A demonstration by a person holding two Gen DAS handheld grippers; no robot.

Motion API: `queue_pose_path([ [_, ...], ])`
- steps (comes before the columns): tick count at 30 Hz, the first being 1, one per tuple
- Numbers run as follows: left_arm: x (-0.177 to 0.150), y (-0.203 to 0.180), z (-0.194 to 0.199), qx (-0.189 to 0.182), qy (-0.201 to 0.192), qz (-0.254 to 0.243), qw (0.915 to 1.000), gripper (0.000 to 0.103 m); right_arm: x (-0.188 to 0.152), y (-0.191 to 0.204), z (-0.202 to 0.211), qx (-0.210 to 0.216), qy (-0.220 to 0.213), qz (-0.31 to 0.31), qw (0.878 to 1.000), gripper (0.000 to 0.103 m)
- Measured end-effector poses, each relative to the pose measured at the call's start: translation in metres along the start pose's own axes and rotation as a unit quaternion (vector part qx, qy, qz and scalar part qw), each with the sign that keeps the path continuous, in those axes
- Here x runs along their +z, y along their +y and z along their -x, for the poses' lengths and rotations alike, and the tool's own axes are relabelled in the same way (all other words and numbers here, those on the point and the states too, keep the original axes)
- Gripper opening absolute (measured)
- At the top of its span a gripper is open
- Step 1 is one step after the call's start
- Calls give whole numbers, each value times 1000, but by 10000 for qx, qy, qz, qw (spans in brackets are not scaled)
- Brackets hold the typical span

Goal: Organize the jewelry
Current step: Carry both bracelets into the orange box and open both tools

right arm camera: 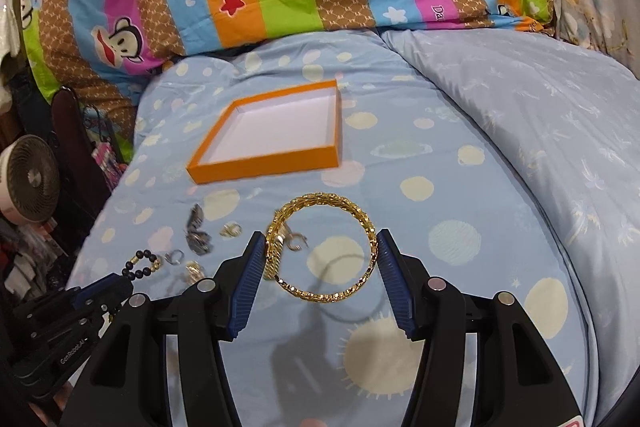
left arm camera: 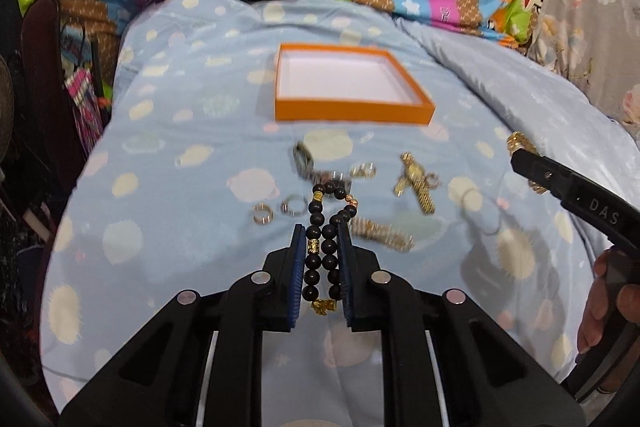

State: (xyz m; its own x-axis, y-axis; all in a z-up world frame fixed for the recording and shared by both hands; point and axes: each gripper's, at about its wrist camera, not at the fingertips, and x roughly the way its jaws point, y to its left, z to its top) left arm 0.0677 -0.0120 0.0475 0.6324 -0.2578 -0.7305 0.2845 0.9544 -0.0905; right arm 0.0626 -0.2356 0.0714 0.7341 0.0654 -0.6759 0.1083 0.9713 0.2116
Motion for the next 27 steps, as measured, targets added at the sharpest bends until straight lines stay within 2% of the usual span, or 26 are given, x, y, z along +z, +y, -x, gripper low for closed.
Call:
queue_pose_path([
  [3,28,-2,13,-98,-256,-73,9996,15,24,6,7,98,-208,112,9997,55],
  [6,61,-6,16,15,-553,-217,9982,15,51,16,4,174,-366,305,9987,55],
  [11,117,-9,-12,-13,-695,-206,9974,15,86,24,-43,423,-239,343,9982,55],
  [14,141,-11,-43,-37,-636,-262,9976,15,98,28,-84,470,-104,425,9979,55],
  [18,163,-11,-102,-3,-341,-333,9989,15,109,28,-130,506,32,390,9980,55],
  [22,170,-1,-149,-56,-63,-179,9998,15,114,27,-165,498,131,388,9979,55],
  [27,169,9,-187,112,88,-84,9999,16,112,27,-190,404,148,471,9980,57],
])
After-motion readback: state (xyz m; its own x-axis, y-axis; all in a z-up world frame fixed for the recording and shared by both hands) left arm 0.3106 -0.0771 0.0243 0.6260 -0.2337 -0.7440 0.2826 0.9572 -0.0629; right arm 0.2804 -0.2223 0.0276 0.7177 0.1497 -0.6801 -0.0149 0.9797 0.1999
